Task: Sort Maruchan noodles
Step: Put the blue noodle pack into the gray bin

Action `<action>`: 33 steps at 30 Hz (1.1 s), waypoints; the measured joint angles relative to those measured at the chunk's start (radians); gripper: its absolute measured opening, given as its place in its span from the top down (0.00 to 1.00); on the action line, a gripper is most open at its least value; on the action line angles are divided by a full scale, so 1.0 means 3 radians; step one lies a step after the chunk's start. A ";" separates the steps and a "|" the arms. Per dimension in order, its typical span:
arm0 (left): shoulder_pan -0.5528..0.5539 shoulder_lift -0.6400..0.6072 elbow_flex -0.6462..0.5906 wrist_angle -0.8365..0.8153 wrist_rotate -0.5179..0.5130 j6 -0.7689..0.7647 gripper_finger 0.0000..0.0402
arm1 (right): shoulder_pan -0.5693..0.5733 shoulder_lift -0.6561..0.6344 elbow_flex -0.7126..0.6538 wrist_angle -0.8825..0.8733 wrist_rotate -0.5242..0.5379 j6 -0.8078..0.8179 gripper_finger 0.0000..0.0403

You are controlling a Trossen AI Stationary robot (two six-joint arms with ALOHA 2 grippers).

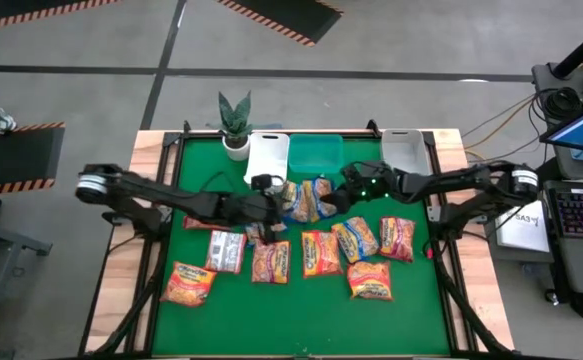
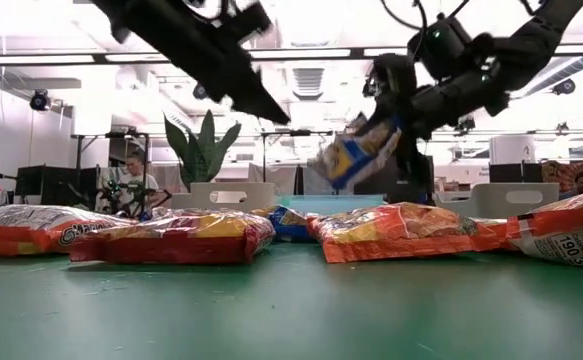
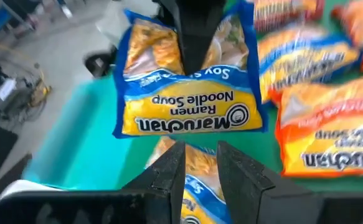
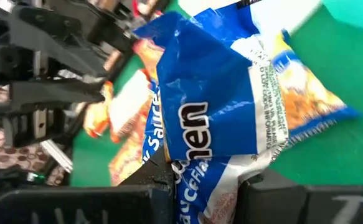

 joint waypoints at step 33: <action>0.0029 -0.1597 -0.0973 0.0439 -0.0874 0.0386 0.81 | -0.1090 0.0983 0.2985 -0.3957 0.0014 -0.0790 0.85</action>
